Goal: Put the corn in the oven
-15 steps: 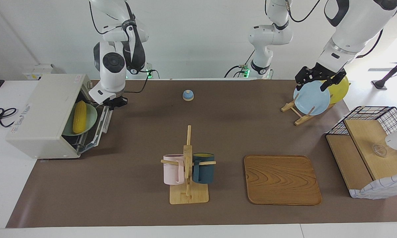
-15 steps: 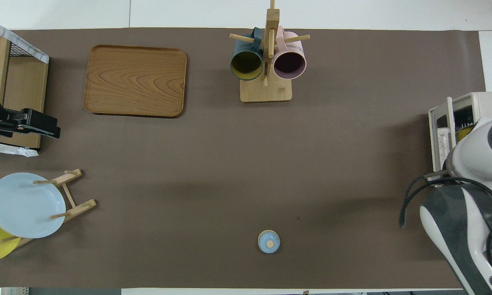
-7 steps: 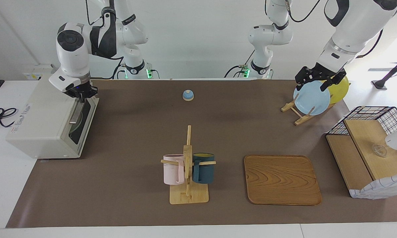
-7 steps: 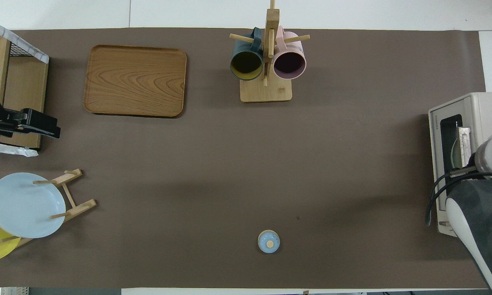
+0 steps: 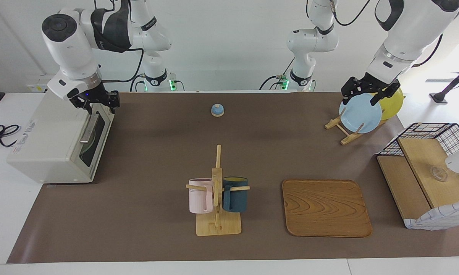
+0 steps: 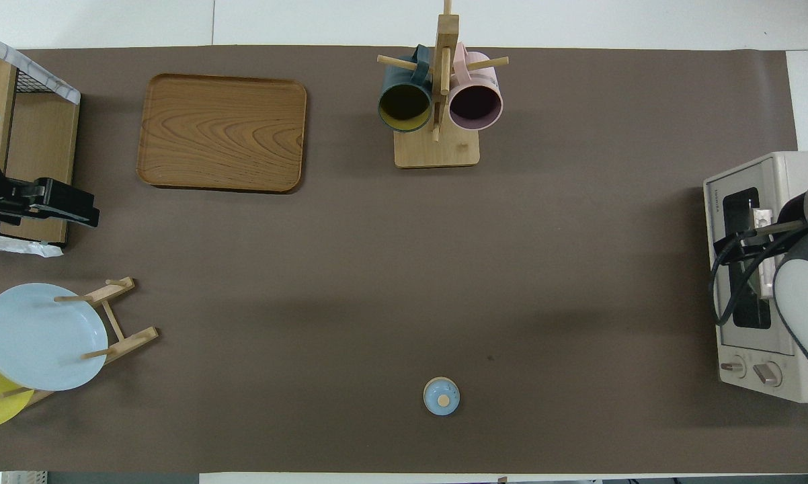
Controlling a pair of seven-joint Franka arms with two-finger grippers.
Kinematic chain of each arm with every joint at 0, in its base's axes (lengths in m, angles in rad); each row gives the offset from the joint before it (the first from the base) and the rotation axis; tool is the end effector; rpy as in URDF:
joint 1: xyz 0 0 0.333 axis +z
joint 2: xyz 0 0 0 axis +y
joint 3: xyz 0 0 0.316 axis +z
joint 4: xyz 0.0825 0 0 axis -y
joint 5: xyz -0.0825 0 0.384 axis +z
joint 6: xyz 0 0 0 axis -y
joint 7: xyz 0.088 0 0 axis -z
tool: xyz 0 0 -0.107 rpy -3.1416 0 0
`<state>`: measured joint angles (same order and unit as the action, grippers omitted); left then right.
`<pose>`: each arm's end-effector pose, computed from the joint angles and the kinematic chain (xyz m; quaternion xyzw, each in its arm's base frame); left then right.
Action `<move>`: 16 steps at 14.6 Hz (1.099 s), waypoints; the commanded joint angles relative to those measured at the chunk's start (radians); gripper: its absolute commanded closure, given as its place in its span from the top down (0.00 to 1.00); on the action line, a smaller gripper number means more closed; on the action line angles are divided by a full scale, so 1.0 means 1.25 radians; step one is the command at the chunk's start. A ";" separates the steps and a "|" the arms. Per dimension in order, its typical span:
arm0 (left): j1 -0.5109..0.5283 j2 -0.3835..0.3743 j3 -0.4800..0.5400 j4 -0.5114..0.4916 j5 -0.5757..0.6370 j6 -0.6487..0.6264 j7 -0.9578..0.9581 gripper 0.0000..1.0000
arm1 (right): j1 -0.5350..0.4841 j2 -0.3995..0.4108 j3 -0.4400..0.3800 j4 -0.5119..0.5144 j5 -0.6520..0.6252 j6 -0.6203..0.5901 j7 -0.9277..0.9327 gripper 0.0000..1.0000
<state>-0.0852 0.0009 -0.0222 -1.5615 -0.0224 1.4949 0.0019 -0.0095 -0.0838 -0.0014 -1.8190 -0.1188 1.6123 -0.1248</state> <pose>0.5432 -0.0611 0.6220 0.9978 -0.0551 -0.0343 0.0094 0.5223 -0.0180 0.5571 0.9944 0.0628 -0.0652 0.0547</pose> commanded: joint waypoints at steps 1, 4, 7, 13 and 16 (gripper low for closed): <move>0.007 -0.007 -0.003 -0.003 0.006 -0.006 0.011 1.00 | 0.016 0.036 0.000 0.082 0.056 -0.061 0.030 1.00; 0.007 -0.007 -0.003 -0.003 0.006 -0.007 0.011 1.00 | 0.037 0.036 0.001 0.117 0.084 -0.092 0.068 1.00; 0.007 -0.007 -0.003 -0.003 0.006 -0.007 0.010 1.00 | 0.033 0.001 0.002 0.102 0.091 -0.114 0.068 1.00; 0.007 -0.007 -0.003 -0.003 0.006 -0.006 0.011 1.00 | -0.019 0.029 0.028 0.130 0.095 -0.122 0.080 1.00; 0.007 -0.007 -0.003 -0.003 0.006 -0.007 0.010 1.00 | -0.019 0.034 0.055 0.144 0.094 -0.120 0.113 1.00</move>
<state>-0.0852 0.0009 -0.0222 -1.5615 -0.0224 1.4949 0.0019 -0.0166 -0.0601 0.0258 -1.6800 -0.0261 1.4778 -0.0237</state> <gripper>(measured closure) 0.000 0.000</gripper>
